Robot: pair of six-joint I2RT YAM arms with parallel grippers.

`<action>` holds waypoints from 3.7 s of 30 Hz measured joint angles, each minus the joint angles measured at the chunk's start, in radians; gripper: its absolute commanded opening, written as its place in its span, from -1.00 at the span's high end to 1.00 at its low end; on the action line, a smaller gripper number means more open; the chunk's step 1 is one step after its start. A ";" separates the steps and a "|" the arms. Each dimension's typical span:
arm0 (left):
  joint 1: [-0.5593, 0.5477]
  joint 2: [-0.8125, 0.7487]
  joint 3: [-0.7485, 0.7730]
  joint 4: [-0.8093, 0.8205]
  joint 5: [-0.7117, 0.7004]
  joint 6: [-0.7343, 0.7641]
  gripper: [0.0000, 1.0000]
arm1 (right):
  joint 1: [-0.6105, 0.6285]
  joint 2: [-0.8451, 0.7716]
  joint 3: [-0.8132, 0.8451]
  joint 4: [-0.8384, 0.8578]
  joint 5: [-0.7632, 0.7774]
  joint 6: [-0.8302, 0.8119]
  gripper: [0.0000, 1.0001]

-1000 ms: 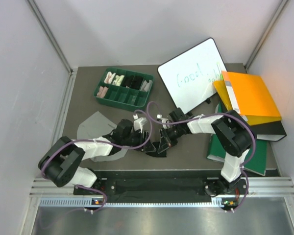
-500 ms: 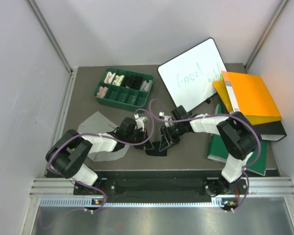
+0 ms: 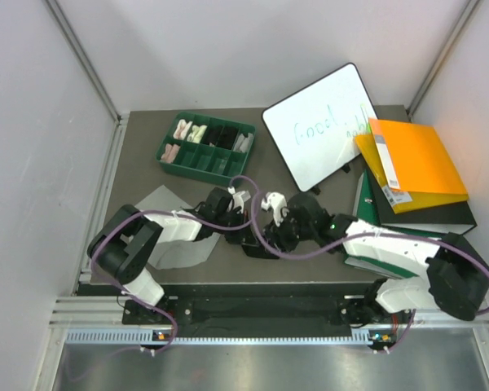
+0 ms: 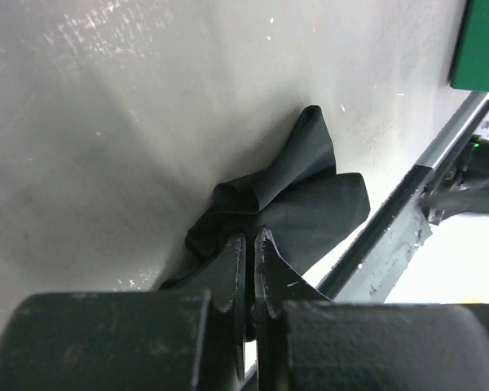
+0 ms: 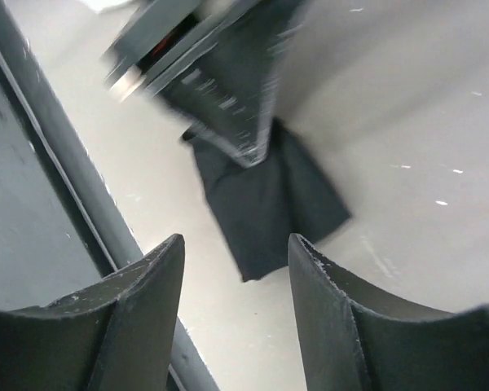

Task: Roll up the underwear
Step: Roll the underwear to the center of the board, then pick up the underwear from the center of the board.

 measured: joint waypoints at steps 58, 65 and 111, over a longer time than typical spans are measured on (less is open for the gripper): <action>0.129 -0.185 -0.016 -0.237 -0.028 0.027 -0.14 | 0.116 0.330 0.109 0.070 -0.010 -0.034 1.00; 0.125 -0.186 -0.083 -0.192 0.008 -0.034 -0.22 | 0.036 0.373 0.129 0.063 -0.151 0.030 1.00; 0.037 0.027 0.101 -0.212 0.013 0.026 1.00 | -0.128 0.305 0.134 0.026 -0.250 0.100 -0.26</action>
